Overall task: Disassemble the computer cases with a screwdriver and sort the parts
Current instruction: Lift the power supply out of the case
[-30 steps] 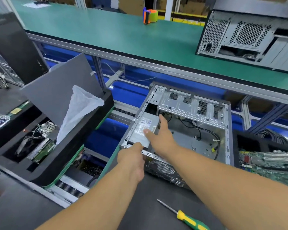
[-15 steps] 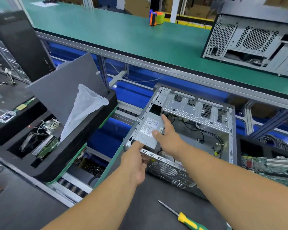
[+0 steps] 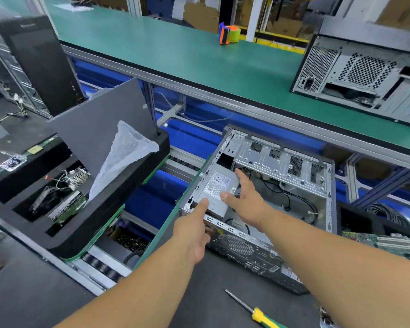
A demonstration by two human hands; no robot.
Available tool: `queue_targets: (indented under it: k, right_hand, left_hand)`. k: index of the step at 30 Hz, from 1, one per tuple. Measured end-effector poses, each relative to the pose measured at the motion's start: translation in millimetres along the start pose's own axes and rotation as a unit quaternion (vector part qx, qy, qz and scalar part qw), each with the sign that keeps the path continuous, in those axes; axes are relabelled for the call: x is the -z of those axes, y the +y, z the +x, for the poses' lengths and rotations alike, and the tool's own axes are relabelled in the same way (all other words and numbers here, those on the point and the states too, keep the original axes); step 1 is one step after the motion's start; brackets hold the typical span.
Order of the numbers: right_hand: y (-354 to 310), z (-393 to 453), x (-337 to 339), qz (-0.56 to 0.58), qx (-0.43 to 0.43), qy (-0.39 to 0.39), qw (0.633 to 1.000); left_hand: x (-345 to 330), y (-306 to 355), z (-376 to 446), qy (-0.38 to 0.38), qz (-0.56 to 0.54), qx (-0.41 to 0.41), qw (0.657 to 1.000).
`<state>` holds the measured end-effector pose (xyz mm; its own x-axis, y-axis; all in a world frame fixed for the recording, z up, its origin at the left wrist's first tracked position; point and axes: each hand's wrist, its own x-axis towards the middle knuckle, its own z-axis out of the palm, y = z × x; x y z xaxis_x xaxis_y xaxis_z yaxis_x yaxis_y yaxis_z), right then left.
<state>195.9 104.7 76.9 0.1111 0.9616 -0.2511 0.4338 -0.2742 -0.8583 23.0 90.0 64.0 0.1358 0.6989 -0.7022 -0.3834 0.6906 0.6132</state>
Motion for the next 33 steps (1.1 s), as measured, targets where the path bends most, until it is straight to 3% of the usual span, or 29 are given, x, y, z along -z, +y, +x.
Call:
queue_targets:
  k: [6, 14, 24, 33]
  right_hand:
    - [-3, 7, 1, -0.119, 0.016, -0.093, 0.988]
    - [14, 11, 9, -0.175, 0.061, -0.095, 0.978]
    - [36, 18, -1, -0.077, 0.107, -0.064, 0.989]
    - [40, 15, -7, -0.074, 0.056, -0.034, 0.995]
  left_hand:
    - [0, -4, 9, 0.013, -0.026, -0.02, 0.999]
    - [2, -11, 12, 0.001, -0.055, -0.031, 0.998]
    - [8, -7, 15, 0.0, 0.015, -0.006, 1.0]
    - [7, -11, 12, -0.018, -0.06, -0.017, 0.998]
